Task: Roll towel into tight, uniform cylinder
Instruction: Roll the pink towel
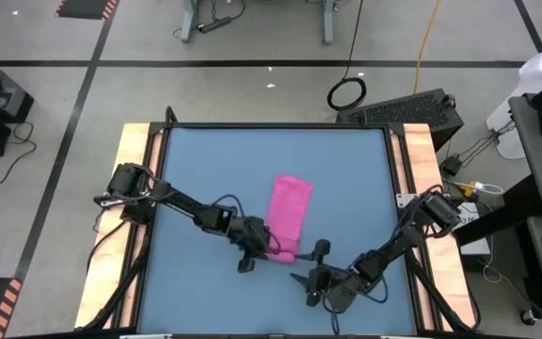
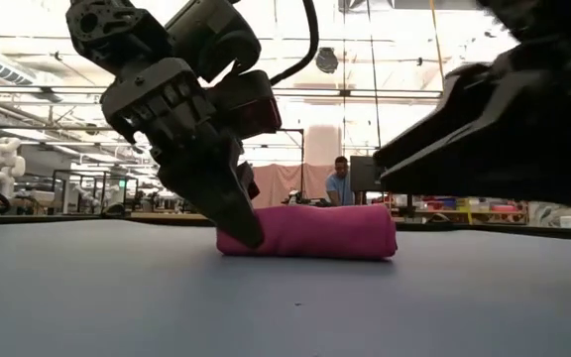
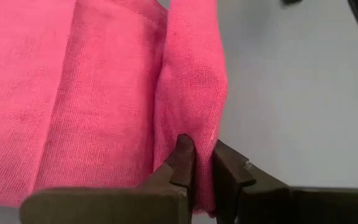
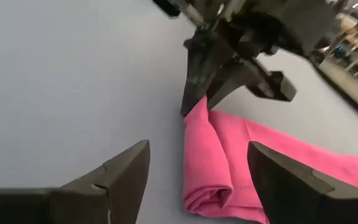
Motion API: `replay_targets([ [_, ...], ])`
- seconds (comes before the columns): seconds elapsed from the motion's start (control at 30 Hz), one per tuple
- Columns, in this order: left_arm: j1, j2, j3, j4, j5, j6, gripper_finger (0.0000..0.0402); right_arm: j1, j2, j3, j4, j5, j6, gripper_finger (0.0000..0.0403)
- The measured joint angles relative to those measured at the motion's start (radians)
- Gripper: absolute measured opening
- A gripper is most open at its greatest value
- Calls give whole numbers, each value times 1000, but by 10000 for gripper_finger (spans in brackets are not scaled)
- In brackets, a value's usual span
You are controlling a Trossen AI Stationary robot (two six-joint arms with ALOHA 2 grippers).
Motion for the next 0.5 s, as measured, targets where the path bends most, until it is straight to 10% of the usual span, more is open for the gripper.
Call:
replay_targets([
  [0.5,11,1,-1,11,8,-37,36,-80,79,2,48,-142,58,196],
])
